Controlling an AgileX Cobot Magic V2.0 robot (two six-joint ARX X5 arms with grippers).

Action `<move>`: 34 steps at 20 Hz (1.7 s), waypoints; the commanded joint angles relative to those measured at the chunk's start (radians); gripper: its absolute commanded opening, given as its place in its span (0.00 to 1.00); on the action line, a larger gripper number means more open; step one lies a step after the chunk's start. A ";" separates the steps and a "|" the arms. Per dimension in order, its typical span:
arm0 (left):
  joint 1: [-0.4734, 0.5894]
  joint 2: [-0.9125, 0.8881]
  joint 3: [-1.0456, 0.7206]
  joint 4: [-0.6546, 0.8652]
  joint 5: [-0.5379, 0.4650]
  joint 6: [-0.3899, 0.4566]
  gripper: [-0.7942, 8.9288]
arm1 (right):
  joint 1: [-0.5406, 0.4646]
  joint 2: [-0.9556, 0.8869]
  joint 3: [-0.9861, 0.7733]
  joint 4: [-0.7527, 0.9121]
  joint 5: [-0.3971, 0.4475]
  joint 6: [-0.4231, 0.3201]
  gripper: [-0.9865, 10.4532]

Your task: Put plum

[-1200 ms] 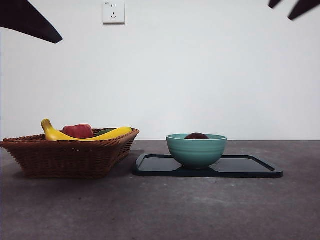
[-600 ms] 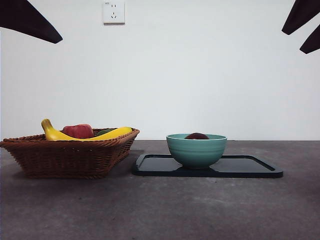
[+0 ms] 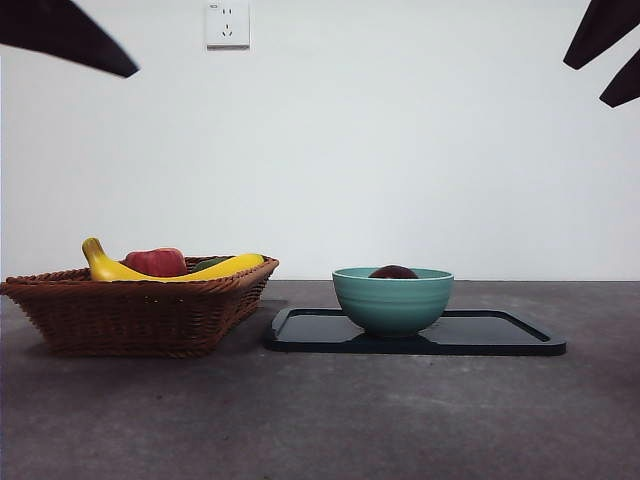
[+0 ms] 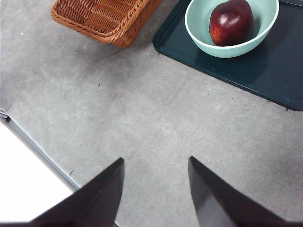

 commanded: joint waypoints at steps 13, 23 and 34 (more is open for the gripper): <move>-0.006 0.694 0.622 0.086 -0.163 0.105 0.50 | 0.006 0.004 0.008 0.010 -0.003 0.008 0.27; -0.007 1.106 0.906 0.146 -0.222 0.174 0.50 | 0.006 0.003 0.008 0.003 -0.003 0.008 0.27; -0.019 1.283 0.914 0.191 -0.260 0.208 0.50 | 0.006 0.003 0.008 -0.006 -0.003 0.007 0.27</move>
